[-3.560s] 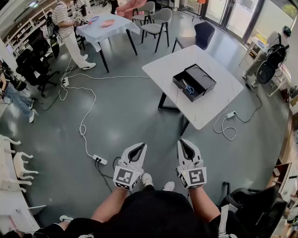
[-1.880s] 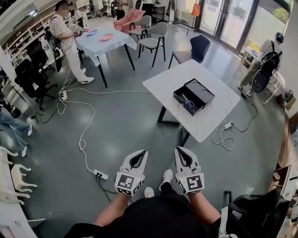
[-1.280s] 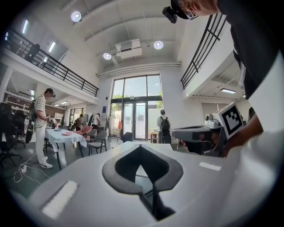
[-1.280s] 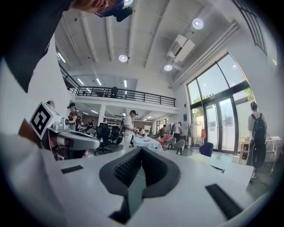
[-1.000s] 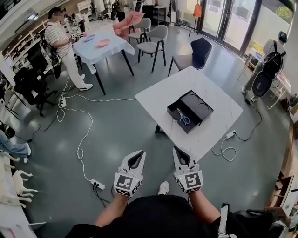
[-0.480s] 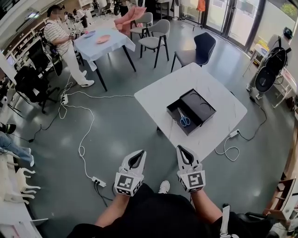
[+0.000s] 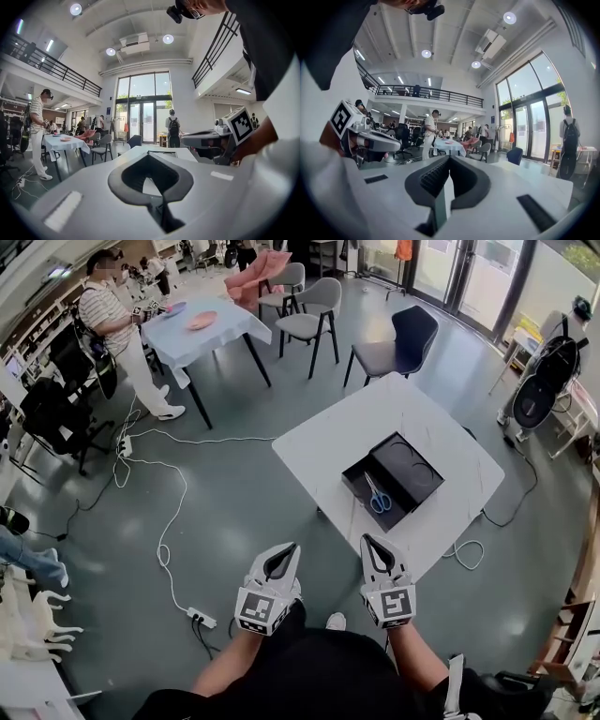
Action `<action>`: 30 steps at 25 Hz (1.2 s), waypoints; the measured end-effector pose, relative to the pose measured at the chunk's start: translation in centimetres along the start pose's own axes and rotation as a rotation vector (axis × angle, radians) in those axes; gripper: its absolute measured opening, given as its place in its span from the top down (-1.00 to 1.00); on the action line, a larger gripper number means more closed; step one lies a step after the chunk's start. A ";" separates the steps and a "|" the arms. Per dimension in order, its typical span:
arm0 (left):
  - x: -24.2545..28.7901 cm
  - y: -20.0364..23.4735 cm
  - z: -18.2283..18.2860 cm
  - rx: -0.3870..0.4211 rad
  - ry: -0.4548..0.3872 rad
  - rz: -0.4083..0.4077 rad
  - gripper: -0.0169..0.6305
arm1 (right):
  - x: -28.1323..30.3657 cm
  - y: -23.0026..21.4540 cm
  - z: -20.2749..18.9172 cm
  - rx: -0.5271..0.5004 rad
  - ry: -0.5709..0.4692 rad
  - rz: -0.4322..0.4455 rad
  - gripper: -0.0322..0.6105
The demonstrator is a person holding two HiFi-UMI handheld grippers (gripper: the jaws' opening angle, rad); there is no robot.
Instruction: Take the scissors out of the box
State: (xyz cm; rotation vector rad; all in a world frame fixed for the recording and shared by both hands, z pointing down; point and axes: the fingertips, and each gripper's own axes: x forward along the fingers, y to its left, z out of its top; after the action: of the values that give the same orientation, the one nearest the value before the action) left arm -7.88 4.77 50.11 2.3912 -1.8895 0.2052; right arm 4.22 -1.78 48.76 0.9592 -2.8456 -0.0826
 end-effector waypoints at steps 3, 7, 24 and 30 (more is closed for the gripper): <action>1.7 2.5 0.5 0.005 0.002 -0.026 0.92 | 2.9 -0.3 0.3 -0.003 0.006 -0.015 0.88; 3.7 5.5 0.6 0.005 0.005 -0.057 0.92 | 6.5 -0.5 0.7 0.025 0.015 -0.026 0.88; 8.4 12.5 -1.2 0.021 0.036 -0.231 0.92 | 13.1 0.1 -0.3 0.016 0.129 -0.122 0.88; 10.1 12.9 -0.8 -0.001 0.016 -0.270 0.92 | 13.8 -1.2 0.5 0.014 0.122 -0.152 0.88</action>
State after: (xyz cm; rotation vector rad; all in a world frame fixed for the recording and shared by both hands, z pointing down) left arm -18.17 -7.83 52.32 2.5997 -1.5365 0.2023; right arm -6.03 -11.11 49.70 1.1414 -2.6639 -0.0190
